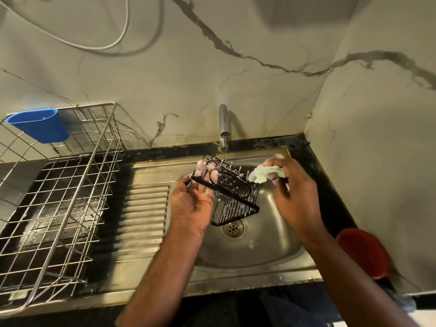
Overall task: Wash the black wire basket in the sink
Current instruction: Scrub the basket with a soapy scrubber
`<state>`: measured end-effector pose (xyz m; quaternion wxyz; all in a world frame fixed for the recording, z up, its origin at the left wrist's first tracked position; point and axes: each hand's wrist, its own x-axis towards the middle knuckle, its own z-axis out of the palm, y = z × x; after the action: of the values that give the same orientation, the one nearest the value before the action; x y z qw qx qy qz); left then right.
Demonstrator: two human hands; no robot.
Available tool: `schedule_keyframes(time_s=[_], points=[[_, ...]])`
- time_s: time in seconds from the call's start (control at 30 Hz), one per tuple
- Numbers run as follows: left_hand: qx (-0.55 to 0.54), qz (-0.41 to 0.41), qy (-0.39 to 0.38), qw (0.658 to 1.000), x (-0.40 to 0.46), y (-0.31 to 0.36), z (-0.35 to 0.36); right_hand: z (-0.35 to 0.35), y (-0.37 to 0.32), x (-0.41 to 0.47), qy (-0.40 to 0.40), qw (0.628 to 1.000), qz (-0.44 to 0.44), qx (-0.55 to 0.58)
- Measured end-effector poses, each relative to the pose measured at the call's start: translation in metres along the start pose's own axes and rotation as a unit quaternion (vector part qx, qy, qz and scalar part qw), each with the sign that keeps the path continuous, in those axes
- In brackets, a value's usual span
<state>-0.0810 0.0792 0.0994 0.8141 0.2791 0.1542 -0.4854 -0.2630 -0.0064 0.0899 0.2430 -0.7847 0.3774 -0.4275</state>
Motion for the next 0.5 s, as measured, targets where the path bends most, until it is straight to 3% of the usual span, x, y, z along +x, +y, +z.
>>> schedule_keyframes(time_s=[0.07,0.13,0.23,0.33,0.37,0.47,0.5], points=[[0.069,-0.021,-0.006,0.997,0.000,-0.007,-0.001,-0.005,-0.006,0.004,0.024,1.000,-0.005,0.020],[0.209,-0.024,-0.001,0.978,0.000,-0.017,-0.005,-0.006,-0.010,0.007,-0.013,0.999,0.019,0.047],[0.424,0.010,-0.019,0.905,-0.010,-0.035,-0.007,0.002,-0.009,0.009,-0.103,0.995,0.012,0.005],[0.539,0.078,-0.025,0.838,-0.009,-0.043,-0.018,0.006,-0.002,0.008,-0.102,0.994,0.035,-0.016],[0.591,0.120,-0.028,0.797,-0.004,-0.043,-0.023,0.008,0.003,0.009,-0.092,0.994,0.053,-0.011],[0.776,0.233,-0.022,0.585,0.008,-0.030,-0.033,0.011,0.013,0.010,-0.086,0.992,0.093,-0.008],[0.800,0.259,-0.018,0.541,0.010,-0.026,-0.033,0.012,0.017,0.010,-0.086,0.991,0.105,-0.006]])
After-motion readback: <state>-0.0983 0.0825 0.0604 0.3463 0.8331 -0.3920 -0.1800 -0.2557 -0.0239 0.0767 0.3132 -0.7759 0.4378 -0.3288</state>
